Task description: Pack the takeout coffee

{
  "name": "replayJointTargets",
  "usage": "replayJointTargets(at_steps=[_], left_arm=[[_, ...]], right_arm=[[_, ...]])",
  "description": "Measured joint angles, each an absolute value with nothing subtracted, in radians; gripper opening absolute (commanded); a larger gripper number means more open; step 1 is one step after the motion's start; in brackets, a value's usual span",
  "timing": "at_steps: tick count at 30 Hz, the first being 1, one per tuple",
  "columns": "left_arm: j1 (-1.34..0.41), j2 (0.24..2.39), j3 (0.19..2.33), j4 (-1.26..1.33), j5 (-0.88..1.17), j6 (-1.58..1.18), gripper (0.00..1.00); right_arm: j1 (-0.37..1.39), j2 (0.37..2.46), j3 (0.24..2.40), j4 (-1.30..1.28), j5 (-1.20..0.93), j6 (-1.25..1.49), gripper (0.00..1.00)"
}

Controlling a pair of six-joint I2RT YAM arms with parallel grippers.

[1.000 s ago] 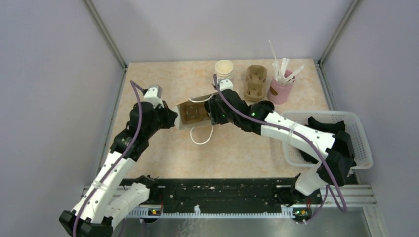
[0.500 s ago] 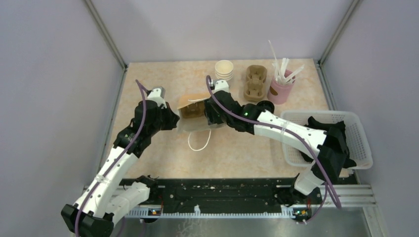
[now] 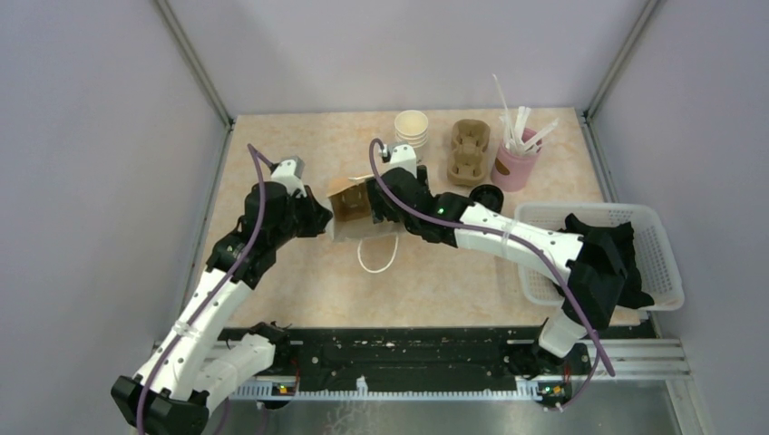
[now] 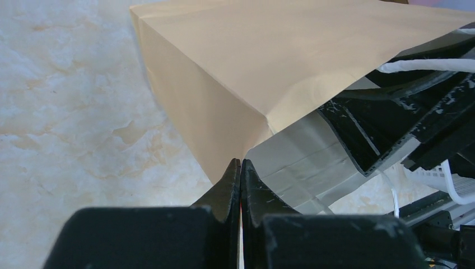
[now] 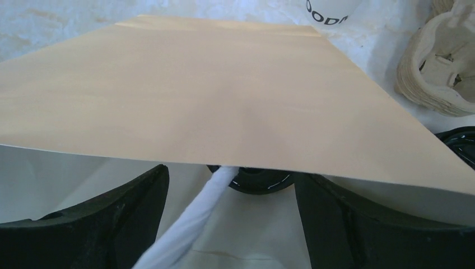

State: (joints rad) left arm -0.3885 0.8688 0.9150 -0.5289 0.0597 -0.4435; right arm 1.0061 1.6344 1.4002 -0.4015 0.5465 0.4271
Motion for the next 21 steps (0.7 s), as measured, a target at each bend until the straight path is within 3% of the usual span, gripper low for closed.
replayJointTargets(at_steps=[3,11,21], left_arm=[[-0.389,0.869,0.925,-0.530,0.065,-0.444,0.00],[-0.389,0.881,0.937,-0.533,0.073,-0.443,0.00],[-0.389,0.882,0.945,-0.533,0.090,-0.443,0.00]], right_arm=[[1.006,1.641,1.395,-0.385,0.561,0.427,0.82],[1.005,1.643,1.316,-0.317,0.575,0.402,0.64],[0.985,1.639,1.230,-0.237,0.565,0.354,0.74]])
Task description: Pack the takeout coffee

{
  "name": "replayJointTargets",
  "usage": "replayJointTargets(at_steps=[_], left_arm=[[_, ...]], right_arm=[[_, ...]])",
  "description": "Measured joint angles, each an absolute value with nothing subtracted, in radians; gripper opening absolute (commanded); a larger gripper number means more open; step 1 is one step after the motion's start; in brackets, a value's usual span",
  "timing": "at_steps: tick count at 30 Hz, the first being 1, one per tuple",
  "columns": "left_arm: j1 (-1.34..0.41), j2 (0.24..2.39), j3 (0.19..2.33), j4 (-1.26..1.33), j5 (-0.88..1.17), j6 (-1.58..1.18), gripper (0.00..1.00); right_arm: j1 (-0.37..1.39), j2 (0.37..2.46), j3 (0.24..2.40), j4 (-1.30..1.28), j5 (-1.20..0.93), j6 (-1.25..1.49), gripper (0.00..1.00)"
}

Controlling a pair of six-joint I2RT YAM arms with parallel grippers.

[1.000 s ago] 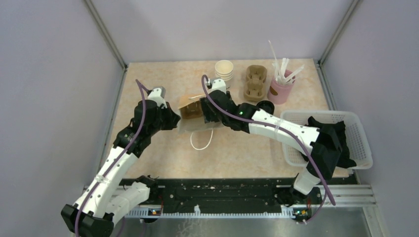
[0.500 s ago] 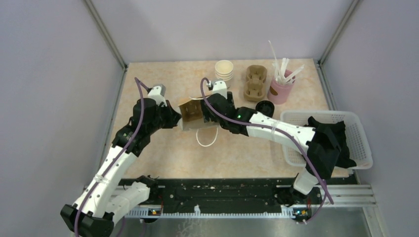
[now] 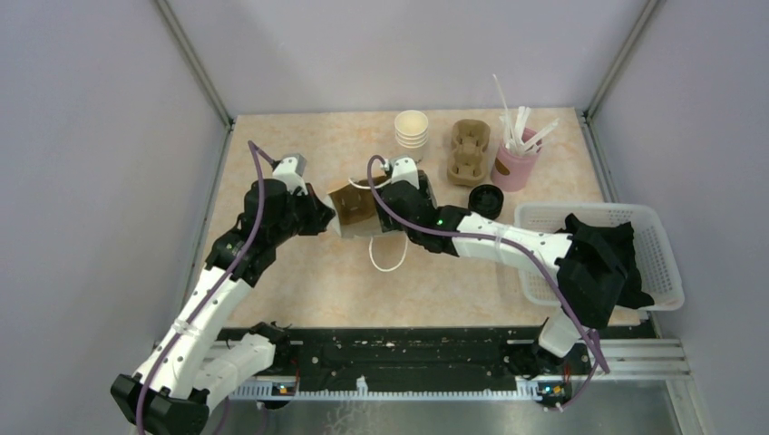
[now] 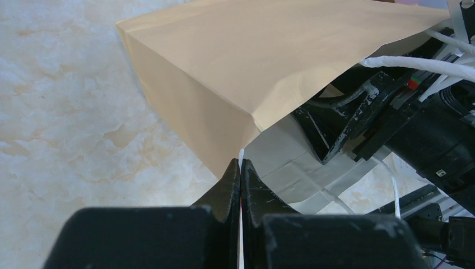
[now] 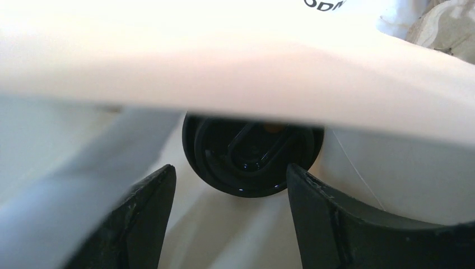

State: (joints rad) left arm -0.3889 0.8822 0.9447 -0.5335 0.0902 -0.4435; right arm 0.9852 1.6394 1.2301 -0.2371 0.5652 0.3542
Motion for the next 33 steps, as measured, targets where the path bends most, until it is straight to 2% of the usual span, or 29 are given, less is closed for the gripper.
replayJointTargets(at_steps=[3,10,13,18,33], left_arm=[[-0.389,0.882,0.944,-0.533,0.094,-0.443,0.00],[-0.389,0.879,0.944,-0.533,0.102,-0.443,0.00],[-0.389,0.879,0.944,-0.532,0.112,-0.443,0.00],[-0.389,0.879,0.944,-0.532,0.117,-0.442,0.00],[-0.389,0.879,0.939,-0.536,0.117,-0.435,0.00]], right_arm=[[0.983,1.639,1.230,-0.224,0.566,0.347,0.78],[0.968,1.636,1.230,-0.223,0.566,0.339,0.80],[0.956,1.636,1.230,-0.221,0.562,0.333,0.76],[0.939,1.636,1.231,-0.205,0.538,0.324,0.59],[0.925,1.589,1.221,-0.170,0.369,0.317,0.58]])
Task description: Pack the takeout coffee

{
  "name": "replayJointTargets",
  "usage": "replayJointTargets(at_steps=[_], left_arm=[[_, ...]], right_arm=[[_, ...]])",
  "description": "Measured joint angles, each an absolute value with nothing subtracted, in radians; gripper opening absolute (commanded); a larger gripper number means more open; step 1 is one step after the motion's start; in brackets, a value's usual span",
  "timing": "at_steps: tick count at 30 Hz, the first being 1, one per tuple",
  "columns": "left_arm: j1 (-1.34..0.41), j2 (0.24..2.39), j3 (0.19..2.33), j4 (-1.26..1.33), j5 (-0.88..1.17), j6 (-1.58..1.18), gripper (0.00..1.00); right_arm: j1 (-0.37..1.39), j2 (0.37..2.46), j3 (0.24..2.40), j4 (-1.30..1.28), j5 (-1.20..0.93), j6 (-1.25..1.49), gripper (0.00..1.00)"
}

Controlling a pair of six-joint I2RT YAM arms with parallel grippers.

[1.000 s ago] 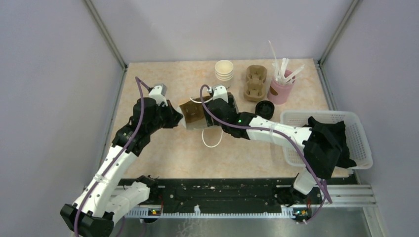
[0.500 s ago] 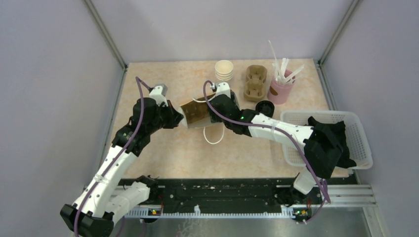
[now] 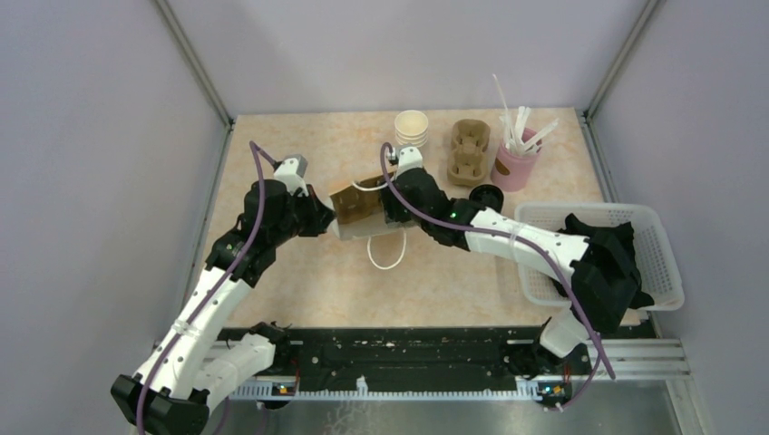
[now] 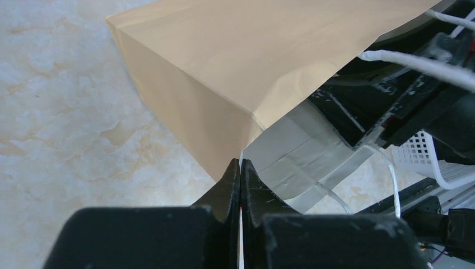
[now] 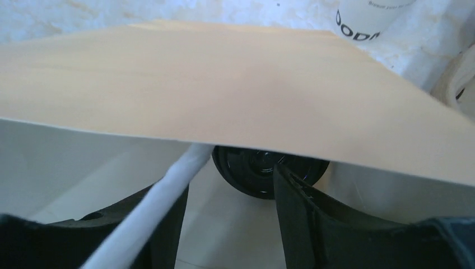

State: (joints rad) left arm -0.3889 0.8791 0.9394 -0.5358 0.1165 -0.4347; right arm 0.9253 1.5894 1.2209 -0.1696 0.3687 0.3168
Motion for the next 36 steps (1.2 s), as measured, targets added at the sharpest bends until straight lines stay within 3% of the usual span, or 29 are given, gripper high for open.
replayJointTargets(at_steps=[9,20,36], left_arm=[[-0.389,0.879,0.939,-0.535,0.120,-0.432,0.00],[-0.389,0.880,0.939,-0.532,0.139,-0.432,0.00],[-0.389,0.889,0.939,-0.523,0.154,-0.432,0.00]], right_arm=[[0.925,1.568,1.278,-0.251,0.469,0.369,0.66],[0.925,1.613,1.345,-0.322,0.514,0.511,0.83],[0.910,1.665,1.386,-0.391,0.503,0.664,0.83]])
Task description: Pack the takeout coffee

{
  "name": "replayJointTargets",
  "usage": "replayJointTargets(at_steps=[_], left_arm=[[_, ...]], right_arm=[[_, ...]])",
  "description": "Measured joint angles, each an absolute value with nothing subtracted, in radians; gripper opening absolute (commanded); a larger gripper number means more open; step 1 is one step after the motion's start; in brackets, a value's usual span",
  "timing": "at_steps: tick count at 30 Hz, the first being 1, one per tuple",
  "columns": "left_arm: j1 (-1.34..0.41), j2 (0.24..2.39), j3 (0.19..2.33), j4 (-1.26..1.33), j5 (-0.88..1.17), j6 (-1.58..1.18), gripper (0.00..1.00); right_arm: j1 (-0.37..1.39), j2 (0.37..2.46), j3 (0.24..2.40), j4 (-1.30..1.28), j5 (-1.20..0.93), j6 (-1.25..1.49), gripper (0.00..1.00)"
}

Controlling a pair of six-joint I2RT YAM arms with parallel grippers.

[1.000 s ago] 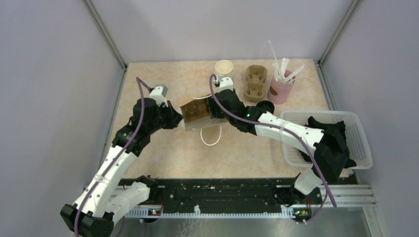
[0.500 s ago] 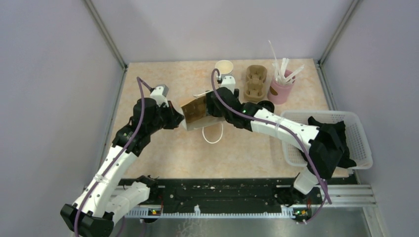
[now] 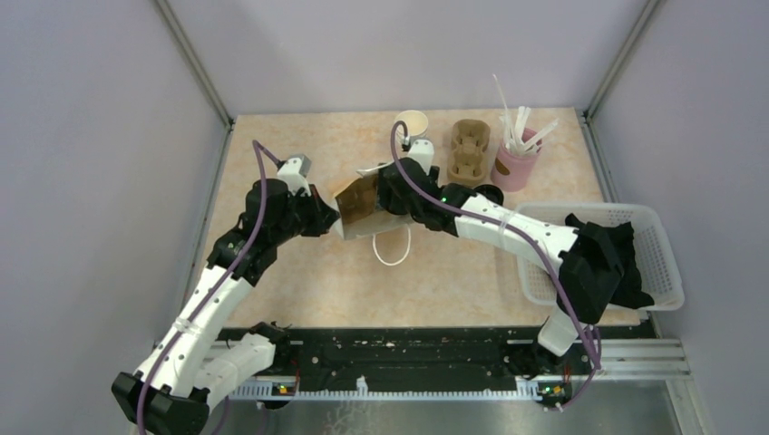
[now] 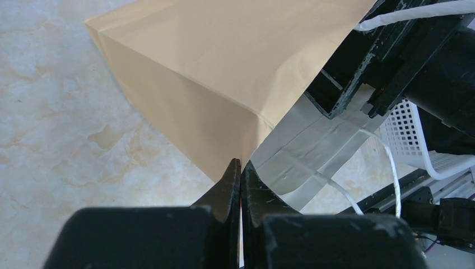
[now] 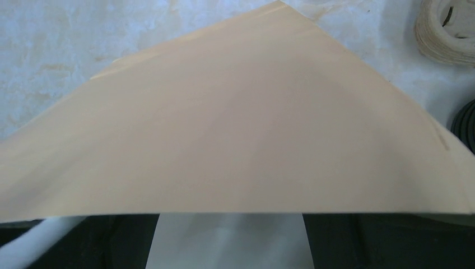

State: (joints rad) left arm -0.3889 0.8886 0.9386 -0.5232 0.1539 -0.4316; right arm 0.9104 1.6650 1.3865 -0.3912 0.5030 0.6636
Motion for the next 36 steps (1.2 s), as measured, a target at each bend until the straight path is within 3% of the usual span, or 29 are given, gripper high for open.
replayJointTargets(at_steps=[10,15,27,36], left_arm=[[-0.389,0.896,0.939,-0.518,0.160,-0.432,0.00],[-0.389,0.910,0.946,-0.519,0.159,-0.437,0.00],[-0.389,0.921,0.955,-0.517,0.161,-0.443,0.00],[-0.389,0.921,0.955,-0.517,0.165,-0.443,0.00]], right_arm=[[0.907,1.687,1.411,-0.431,0.520,0.685,0.69],[0.907,1.688,1.407,-0.423,0.530,0.649,0.70],[0.907,1.692,1.354,-0.352,0.574,0.541,0.88],[0.888,1.704,1.332,-0.239,0.490,0.477,0.79]])
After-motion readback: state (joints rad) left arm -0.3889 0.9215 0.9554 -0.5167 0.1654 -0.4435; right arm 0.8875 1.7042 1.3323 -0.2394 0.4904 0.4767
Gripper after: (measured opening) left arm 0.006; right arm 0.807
